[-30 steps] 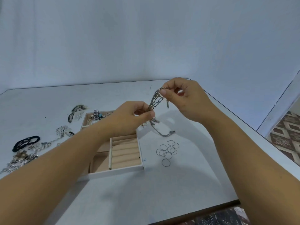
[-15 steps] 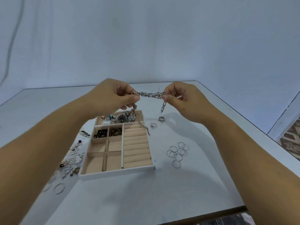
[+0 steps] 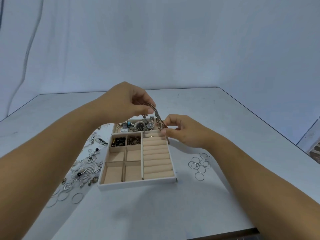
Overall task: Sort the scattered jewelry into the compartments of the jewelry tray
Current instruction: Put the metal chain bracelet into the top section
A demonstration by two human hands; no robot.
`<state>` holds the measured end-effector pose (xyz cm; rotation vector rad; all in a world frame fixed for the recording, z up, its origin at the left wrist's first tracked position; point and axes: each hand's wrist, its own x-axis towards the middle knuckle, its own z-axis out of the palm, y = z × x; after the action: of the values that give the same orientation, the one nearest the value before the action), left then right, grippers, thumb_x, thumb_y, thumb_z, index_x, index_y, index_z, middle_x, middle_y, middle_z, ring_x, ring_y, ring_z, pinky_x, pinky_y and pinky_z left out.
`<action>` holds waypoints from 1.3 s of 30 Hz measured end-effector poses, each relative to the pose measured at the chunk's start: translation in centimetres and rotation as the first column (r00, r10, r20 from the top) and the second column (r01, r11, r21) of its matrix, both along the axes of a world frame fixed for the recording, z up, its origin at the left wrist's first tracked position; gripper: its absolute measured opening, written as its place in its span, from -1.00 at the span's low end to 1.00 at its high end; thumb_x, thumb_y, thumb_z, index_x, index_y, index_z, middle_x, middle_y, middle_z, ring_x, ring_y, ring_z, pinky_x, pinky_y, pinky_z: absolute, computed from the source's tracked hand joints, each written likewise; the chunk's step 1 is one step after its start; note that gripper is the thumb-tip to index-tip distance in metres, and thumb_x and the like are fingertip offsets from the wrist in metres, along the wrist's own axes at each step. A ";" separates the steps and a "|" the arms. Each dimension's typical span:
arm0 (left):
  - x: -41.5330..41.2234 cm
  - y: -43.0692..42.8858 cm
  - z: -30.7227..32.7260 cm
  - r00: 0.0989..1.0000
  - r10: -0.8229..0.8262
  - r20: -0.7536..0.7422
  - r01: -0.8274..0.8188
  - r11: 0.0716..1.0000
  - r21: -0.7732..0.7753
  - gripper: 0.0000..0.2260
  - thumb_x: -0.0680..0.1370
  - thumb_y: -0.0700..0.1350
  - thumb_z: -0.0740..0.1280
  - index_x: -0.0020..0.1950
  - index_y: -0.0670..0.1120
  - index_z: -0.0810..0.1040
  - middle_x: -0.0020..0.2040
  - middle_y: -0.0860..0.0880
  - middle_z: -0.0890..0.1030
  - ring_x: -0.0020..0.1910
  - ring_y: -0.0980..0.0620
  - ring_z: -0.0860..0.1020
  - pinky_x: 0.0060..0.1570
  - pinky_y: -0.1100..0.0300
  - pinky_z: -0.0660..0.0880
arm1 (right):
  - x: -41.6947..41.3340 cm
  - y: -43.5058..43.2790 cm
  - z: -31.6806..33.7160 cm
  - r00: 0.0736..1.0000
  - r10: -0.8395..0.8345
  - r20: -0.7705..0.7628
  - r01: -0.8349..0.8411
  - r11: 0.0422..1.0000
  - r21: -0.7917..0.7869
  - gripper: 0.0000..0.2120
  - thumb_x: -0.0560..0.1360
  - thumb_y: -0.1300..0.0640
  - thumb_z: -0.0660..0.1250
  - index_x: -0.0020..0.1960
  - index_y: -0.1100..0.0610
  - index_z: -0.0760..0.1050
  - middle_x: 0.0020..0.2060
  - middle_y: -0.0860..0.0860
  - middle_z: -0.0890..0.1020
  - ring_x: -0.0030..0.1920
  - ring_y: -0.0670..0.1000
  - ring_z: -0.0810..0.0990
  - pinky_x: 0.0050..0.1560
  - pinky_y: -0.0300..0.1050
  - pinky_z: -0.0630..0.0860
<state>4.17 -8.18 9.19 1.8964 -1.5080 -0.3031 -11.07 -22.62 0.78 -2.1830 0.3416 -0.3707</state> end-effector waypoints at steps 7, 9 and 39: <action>-0.9 -0.2 1.5 0.994 -0.085 -0.073 0.077 0.992 -0.099 -0.88 0.43 -0.10 0.47 -0.05 -0.01 0.66 -0.20 -0.02 0.70 -0.24 0.07 0.64 -0.09 0.27 0.57 | 0.0 0.9 0.5 0.985 0.069 0.157 -0.101 0.974 0.205 -0.90 0.46 0.01 0.38 -0.10 0.00 0.50 0.19 -0.01 0.61 0.21 0.08 0.56 0.26 0.13 0.45; -1.0 -0.3 1.5 0.990 -0.100 -0.097 0.087 0.988 -0.125 -0.87 0.42 -0.10 0.47 -0.05 -0.02 0.65 -0.20 -0.04 0.69 -0.22 0.05 0.65 -0.08 0.25 0.58 | -0.4 0.9 0.6 0.977 0.066 0.203 -0.116 0.963 0.243 -0.90 0.51 0.13 0.36 -0.08 0.09 0.43 0.15 0.09 0.63 0.21 0.11 0.57 0.14 -0.09 0.50; 0.7 0.8 -3.2 0.933 -0.033 -0.357 -0.019 0.990 -0.143 -0.76 0.27 -0.12 0.50 -0.10 -0.11 0.65 -0.27 -0.03 0.69 -0.26 0.10 0.65 -0.17 0.33 0.56 | -1.5 0.2 0.7 0.981 -0.139 0.138 0.124 0.986 0.113 -0.96 0.49 0.16 0.38 -0.08 0.10 0.61 -0.22 0.05 0.69 -0.18 -0.06 0.62 -0.03 -0.20 0.52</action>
<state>4.88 -7.37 6.02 1.6178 -1.2544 -0.5013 -12.52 -22.39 1.51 -2.0244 0.4161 -0.5702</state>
